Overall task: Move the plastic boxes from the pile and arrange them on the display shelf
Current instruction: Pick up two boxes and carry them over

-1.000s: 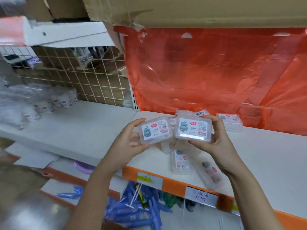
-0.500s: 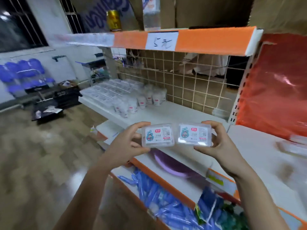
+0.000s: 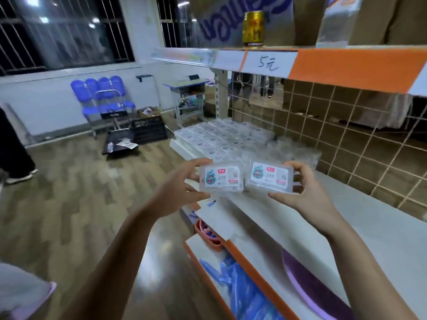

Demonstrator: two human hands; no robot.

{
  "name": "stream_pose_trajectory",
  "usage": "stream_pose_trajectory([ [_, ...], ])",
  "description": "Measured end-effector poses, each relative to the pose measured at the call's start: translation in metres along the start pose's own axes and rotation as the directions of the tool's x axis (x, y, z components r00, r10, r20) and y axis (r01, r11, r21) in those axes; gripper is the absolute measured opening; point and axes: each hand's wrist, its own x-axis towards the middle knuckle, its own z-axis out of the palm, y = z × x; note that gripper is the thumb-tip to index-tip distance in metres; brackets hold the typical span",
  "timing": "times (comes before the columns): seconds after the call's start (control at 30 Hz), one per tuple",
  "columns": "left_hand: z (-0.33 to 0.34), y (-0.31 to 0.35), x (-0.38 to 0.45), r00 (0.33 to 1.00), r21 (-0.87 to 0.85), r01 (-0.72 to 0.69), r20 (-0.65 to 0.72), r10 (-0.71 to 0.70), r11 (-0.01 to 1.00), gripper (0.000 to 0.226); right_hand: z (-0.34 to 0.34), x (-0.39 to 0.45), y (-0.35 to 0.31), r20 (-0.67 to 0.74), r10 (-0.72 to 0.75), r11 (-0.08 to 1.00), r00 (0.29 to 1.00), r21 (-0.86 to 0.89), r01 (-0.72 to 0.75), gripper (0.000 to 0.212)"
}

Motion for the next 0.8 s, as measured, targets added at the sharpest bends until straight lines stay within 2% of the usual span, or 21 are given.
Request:
stream_pose_trajectory([
  [0.2,-0.038,-0.029,0.082,0.999,0.080,-0.006,-0.034,0.009,0.997,0.073,0.021,0.100,0.016,-0.025,-0.057,0.988,0.998,-0.144,0.052,0.057],
  [0.53,-0.082,-0.103,0.185,1.000,0.094,-0.014,-0.003,0.015,0.995,0.076,0.066,0.222,0.045,0.045,-0.093,0.948,0.995,-0.302,0.102,0.063],
  [0.8,-0.138,-0.167,0.253,0.994,0.071,-0.049,0.106,0.042,0.996,0.074,0.120,0.286,0.054,-0.063,0.013,0.932,0.998,-0.360,-0.035,0.066],
])
